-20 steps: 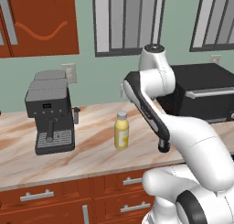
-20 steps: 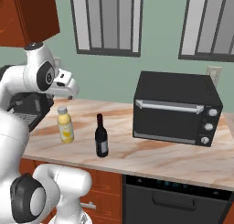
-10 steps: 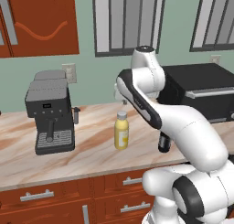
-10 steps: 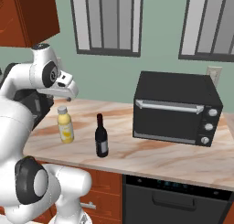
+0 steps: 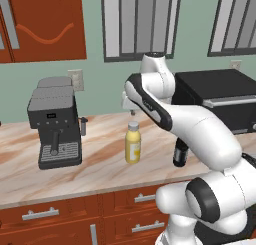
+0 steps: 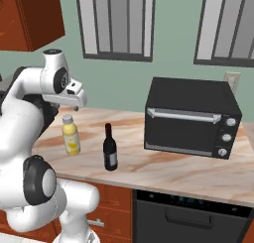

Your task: There is a wine glass and glass cup on the dining counter. Place the wine bottle next to the wine glass and the juice bottle next to the glass cup.

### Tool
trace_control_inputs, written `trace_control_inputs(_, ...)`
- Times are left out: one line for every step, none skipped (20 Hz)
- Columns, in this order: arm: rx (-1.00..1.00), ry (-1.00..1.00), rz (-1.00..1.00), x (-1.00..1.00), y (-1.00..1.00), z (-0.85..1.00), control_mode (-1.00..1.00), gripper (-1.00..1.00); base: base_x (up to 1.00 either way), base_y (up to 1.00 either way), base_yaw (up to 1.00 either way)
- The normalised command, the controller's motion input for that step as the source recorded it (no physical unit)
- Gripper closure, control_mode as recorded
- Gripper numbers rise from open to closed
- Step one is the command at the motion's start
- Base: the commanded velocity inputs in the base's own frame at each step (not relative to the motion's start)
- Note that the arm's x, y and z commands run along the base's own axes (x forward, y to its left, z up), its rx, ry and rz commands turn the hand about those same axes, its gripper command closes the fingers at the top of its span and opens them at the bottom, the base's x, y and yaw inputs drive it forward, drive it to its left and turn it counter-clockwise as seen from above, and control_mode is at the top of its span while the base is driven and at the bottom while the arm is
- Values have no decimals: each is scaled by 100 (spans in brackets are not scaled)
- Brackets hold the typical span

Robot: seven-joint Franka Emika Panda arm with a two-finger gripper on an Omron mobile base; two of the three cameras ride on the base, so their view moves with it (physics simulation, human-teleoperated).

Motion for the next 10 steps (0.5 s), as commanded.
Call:
trace_control_inputs(0,0,1,30,18,-28,-100,-100,0,0,0)
trace_control_inputs(0,0,1,29,18,-29,-100,-100,0,0,0)
trace_control_inputs(0,1,1,32,18,-32,-100,-100,0,0,0)
trace_control_inputs(0,0,1,32,18,-35,-100,-100,0,0,0)
trace_control_inputs(0,0,1,33,18,-36,-100,-100,0,0,0)
trace_control_inputs(0,0,1,34,14,-39,-100,-100,0,0,0)
trace_control_inputs(0,0,1,36,12,-38,-100,-100,0,0,0)
trace_control_inputs(0,0,1,36,13,-39,-100,-100,0,0,0)
trace_control_inputs(0,0,0,38,11,-37,-100,-100,0,0,0)
trace_control_inputs(0,0,0,29,12,-32,-100,-100,0,0,0)
